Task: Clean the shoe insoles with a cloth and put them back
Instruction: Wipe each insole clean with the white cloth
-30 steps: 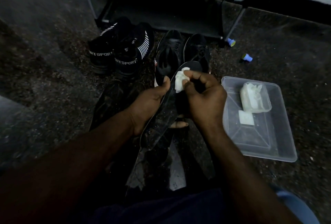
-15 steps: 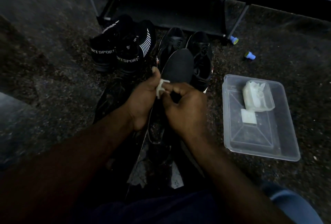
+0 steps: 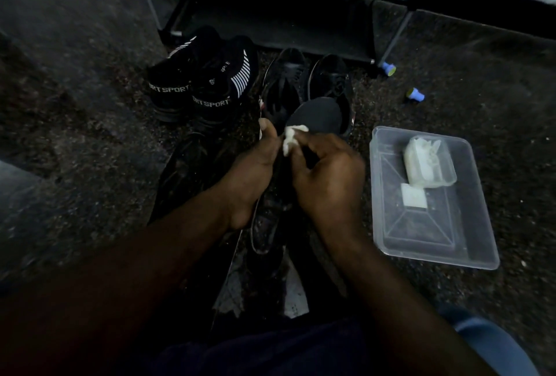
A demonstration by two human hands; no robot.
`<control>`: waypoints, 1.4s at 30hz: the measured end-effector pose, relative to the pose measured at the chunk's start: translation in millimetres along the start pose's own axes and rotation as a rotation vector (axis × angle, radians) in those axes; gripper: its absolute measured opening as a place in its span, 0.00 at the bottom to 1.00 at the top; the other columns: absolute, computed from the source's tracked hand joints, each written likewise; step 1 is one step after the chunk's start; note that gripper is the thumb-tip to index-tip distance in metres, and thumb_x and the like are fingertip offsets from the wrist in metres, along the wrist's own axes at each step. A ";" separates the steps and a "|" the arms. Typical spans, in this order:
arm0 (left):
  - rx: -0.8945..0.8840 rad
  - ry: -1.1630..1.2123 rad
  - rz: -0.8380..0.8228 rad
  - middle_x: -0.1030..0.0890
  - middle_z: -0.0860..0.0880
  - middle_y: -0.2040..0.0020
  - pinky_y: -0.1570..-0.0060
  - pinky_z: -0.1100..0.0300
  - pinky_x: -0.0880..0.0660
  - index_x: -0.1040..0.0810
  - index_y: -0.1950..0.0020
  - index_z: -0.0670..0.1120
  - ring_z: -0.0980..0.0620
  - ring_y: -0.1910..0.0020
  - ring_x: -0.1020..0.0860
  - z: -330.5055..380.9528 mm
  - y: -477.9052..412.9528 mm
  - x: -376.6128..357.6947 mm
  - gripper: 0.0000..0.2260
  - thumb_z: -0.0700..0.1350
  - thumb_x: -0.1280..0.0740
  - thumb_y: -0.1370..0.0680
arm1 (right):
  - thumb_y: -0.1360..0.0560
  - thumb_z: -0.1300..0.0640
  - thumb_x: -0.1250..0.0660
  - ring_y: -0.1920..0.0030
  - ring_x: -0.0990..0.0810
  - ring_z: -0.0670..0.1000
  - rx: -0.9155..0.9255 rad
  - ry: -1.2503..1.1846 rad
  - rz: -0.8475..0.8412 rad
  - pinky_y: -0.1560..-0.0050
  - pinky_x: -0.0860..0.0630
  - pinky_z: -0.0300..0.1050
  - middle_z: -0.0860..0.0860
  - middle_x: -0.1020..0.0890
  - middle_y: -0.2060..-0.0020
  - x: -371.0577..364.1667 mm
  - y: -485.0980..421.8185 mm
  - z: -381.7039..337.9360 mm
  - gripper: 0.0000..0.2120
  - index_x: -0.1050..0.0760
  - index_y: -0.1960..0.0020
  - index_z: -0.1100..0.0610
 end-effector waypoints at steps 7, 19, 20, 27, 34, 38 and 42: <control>-0.005 -0.128 0.052 0.12 0.54 0.48 0.51 0.55 0.17 0.16 0.43 0.56 0.55 0.49 0.14 6.2 11.9 -3.1 0.30 0.74 0.46 0.25 | 0.25 0.55 0.27 0.54 0.15 0.49 -0.075 -0.050 0.029 0.51 0.22 0.39 0.51 0.13 0.54 5.8 -4.0 8.0 0.08 0.13 0.47 0.55; -0.008 -0.149 0.076 0.13 0.51 0.43 0.47 0.50 0.17 0.18 0.36 0.56 0.49 0.46 0.14 12.8 13.1 -1.6 0.34 0.76 0.49 0.24 | 0.24 0.51 0.30 0.51 0.15 0.53 0.005 0.000 -0.014 0.49 0.20 0.57 0.49 0.13 0.52 2.4 -4.0 2.6 0.10 0.13 0.46 0.49; 0.028 -0.130 0.040 0.14 0.50 0.41 0.46 0.45 0.17 0.19 0.33 0.57 0.47 0.45 0.14 9.2 14.5 -5.1 0.36 0.77 0.48 0.27 | 0.24 0.51 0.30 0.50 0.14 0.52 -0.028 -0.002 0.009 0.48 0.19 0.56 0.49 0.12 0.52 7.9 -8.4 9.3 0.10 0.13 0.46 0.49; 0.003 -0.182 0.049 0.12 0.51 0.47 0.51 0.51 0.16 0.16 0.40 0.57 0.52 0.49 0.13 13.6 20.1 -7.3 0.31 0.74 0.48 0.24 | 0.25 0.56 0.28 0.52 0.15 0.47 -0.078 -0.093 -0.011 0.48 0.18 0.45 0.50 0.12 0.52 5.3 -2.8 4.3 0.10 0.13 0.46 0.54; -0.058 -0.243 0.134 0.13 0.51 0.44 0.40 0.55 0.20 0.16 0.42 0.54 0.53 0.42 0.16 21.5 16.7 4.0 0.33 0.73 0.52 0.22 | 0.23 0.52 0.32 0.54 0.15 0.52 0.099 0.003 -0.066 0.52 0.21 0.56 0.48 0.13 0.55 -6.2 6.2 -17.3 0.09 0.13 0.50 0.50; -0.020 -0.145 0.058 0.12 0.50 0.47 0.47 0.47 0.16 0.16 0.41 0.53 0.49 0.48 0.13 16.6 21.3 -9.0 0.29 0.70 0.47 0.20 | 0.24 0.50 0.30 0.53 0.15 0.55 -0.011 0.087 0.020 0.51 0.20 0.57 0.50 0.13 0.55 12.0 -11.0 13.8 0.09 0.13 0.50 0.50; -0.029 -0.090 0.006 0.13 0.51 0.43 0.52 0.51 0.16 0.22 0.30 0.53 0.51 0.49 0.14 15.3 20.0 -11.2 0.23 0.64 0.42 0.17 | 0.26 0.50 0.29 0.51 0.14 0.52 -0.085 0.034 0.028 0.49 0.18 0.53 0.50 0.12 0.52 16.0 -14.7 24.1 0.10 0.12 0.48 0.50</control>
Point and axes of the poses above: each hand's wrist, its own y-axis away from the middle knuckle, its own x-axis out of the back of the hand, z = x × y, the point moved 7 cm from there along -y, towards the middle knuckle
